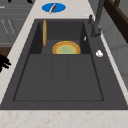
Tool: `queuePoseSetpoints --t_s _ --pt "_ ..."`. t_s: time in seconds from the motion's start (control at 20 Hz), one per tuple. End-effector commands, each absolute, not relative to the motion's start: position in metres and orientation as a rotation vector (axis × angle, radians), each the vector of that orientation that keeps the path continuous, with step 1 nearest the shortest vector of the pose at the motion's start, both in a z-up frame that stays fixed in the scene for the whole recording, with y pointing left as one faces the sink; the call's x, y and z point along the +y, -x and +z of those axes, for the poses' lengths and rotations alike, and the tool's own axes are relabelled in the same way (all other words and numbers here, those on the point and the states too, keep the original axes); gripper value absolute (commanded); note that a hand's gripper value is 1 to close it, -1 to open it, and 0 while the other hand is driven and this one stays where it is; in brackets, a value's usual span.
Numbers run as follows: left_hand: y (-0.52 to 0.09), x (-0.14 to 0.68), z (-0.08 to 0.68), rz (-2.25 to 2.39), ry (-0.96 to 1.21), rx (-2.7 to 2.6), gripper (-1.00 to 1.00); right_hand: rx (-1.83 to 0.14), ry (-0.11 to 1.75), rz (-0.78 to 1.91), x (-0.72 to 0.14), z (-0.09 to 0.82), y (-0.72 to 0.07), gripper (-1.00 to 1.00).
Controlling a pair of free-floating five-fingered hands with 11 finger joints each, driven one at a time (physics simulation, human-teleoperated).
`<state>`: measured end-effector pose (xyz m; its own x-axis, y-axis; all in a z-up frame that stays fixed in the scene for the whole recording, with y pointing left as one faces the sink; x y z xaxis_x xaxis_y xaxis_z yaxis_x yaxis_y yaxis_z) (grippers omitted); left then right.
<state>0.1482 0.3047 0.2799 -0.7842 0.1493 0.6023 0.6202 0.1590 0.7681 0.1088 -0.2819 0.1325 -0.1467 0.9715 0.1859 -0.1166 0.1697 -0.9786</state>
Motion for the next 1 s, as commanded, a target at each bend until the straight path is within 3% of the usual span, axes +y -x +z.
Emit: queuePoseSetpoints --t_s 0.0,0.55,0.95 --pt "-0.157 0.315 0.279 -1.651 0.762 -1.894 -1.00 -1.324 0.922 1.234 -0.282 0.132 -0.109 0.00" --pt "-0.193 0.342 0.272 -1.703 0.789 -1.644 -1.00 -1.324 0.922 1.234 -0.282 0.132 -0.109 0.00" --pt "-0.204 0.311 0.217 -1.723 0.704 -1.644 -1.00 -1.324 0.922 1.234 -0.282 0.132 -0.109 0.00"
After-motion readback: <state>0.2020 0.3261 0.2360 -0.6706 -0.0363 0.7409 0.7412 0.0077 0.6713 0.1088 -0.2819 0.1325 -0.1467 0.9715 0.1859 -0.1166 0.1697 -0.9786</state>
